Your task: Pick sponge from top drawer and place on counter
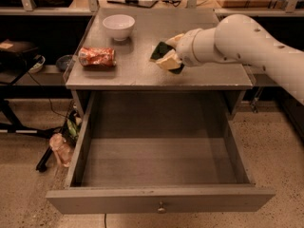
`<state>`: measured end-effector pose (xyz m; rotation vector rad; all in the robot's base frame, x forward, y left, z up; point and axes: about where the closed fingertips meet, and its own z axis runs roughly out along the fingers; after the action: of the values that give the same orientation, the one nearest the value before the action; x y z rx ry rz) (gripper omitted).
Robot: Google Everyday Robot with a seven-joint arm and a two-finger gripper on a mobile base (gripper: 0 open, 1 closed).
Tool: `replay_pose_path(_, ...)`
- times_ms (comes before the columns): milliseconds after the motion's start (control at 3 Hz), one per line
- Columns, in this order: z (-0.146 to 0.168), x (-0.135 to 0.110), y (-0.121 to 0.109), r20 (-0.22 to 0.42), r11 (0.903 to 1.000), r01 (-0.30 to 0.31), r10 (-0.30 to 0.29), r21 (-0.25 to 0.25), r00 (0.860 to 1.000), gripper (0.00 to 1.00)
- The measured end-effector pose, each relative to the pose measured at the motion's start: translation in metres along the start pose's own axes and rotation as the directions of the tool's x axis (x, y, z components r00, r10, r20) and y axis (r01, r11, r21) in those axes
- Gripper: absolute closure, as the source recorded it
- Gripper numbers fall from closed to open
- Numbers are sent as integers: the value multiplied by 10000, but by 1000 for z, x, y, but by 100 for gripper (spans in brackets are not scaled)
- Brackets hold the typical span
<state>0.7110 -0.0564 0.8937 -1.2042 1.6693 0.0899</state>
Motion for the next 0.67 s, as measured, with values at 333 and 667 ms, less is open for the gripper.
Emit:
replay_pose_path(333, 0, 0, 0, -4, 10000, 4, -4, -35, 10000, 73)
replay_pose_path(667, 0, 0, 0, -4, 10000, 4, -4, -35, 10000, 50)
